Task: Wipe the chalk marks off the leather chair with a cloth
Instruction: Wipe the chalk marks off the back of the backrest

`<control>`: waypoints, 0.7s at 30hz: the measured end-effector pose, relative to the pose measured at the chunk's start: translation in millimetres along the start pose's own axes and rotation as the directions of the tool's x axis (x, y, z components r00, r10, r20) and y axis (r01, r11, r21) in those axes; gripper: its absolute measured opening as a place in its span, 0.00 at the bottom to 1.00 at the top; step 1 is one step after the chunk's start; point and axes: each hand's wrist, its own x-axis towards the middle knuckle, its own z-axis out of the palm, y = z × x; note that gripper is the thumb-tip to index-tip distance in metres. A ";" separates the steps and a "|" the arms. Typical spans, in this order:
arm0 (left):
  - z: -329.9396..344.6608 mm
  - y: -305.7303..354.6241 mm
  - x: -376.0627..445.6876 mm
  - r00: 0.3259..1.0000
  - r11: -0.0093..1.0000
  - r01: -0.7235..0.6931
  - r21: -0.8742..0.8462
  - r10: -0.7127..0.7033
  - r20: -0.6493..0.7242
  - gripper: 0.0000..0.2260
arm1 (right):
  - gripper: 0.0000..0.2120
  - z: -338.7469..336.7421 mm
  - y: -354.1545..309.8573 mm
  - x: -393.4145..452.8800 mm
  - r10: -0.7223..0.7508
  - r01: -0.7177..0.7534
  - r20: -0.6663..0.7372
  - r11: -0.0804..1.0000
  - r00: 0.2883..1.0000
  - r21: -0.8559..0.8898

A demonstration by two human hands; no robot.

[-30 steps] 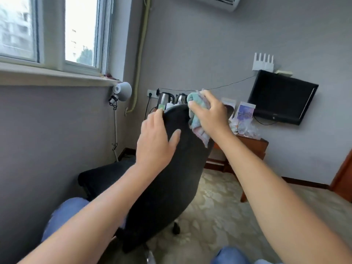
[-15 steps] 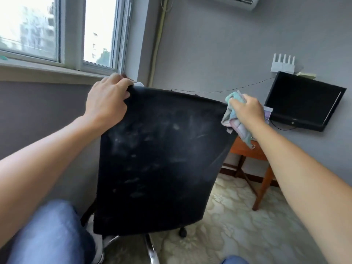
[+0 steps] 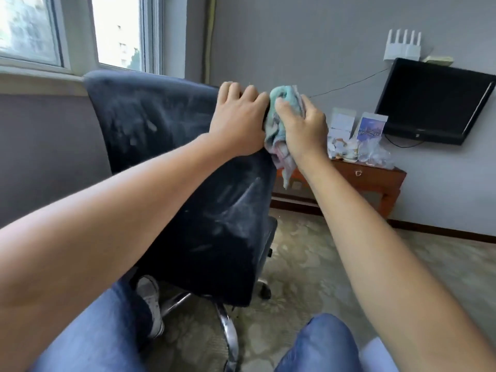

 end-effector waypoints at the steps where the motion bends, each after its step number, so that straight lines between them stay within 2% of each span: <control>1: -3.2 -8.8 -4.6 0.999 0.999 0.034 -0.003 -0.034 -0.006 0.21 | 0.12 11.4 8.6 -11.6 0.012 -0.012 -0.047 1.000 0.999 -0.011; 3: -12.6 -28.9 -15.8 0.997 0.997 0.071 -0.015 -0.071 0.006 0.23 | 0.14 39.4 32.3 -42.5 0.085 -0.080 -0.081 0.994 0.993 0.068; 5: -20.3 -43.1 -23.4 0.998 0.998 0.058 -0.003 -0.057 0.026 0.23 | 0.15 70.4 59.4 -83.1 0.192 -0.155 -0.177 0.967 0.965 0.200; 7: -20.7 -42.3 -22.9 0.998 0.998 0.060 -0.005 -0.060 0.025 0.22 | 0.15 92.1 88.6 -126.5 0.238 -0.182 -0.292 0.961 0.926 0.206; 8: -18.7 -39.6 -20.6 0.997 0.998 0.069 -0.008 -0.069 0.020 0.22 | 0.16 100.0 106.2 -148.6 0.242 -0.199 -0.301 0.965 0.922 0.168; 11: -12.3 -34.7 -17.3 0.996 0.996 0.087 -0.019 -0.087 -0.010 0.21 | 0.17 106.9 168.8 -212.8 0.408 -0.412 -0.198 0.911 0.891 0.024; 14: -9.2 -35.8 -16.7 0.996 0.996 0.089 -0.003 -0.089 -0.029 0.22 | 0.17 95.8 235.5 -261.2 0.694 -0.695 -0.035 0.717 0.719 -0.051; 15: -9.2 -36.0 -17.0 0.996 0.996 0.085 0.013 -0.084 -0.033 0.22 | 0.17 89.6 251.7 -273.6 0.745 -0.739 0.021 0.664 0.667 -0.116; 16: -9.3 -36.1 -17.1 0.997 0.997 0.076 0.028 -0.075 -0.036 0.22 | 0.16 83.9 264.4 -283.7 0.757 -0.744 0.064 0.651 0.650 -0.150; 17: -9.6 -35.3 -16.4 0.997 0.997 0.067 0.044 -0.065 -0.040 0.22 | 0.15 79.2 270.6 -288.5 0.745 -0.729 0.081 0.665 0.662 -0.160; 19: -9.0 -31.1 -13.9 0.998 0.995 0.056 0.081 -0.052 -0.046 0.22 | 0.15 72.7 259.5 -281.2 0.681 -0.675 0.038 0.730 0.731 -0.106; 21: -6.4 -23.5 -9.9 0.999 0.993 0.039 0.108 -0.035 -0.039 0.23 | 0.21 64.4 226.8 -252.3 0.566 -0.569 -0.057 0.821 0.822 -0.049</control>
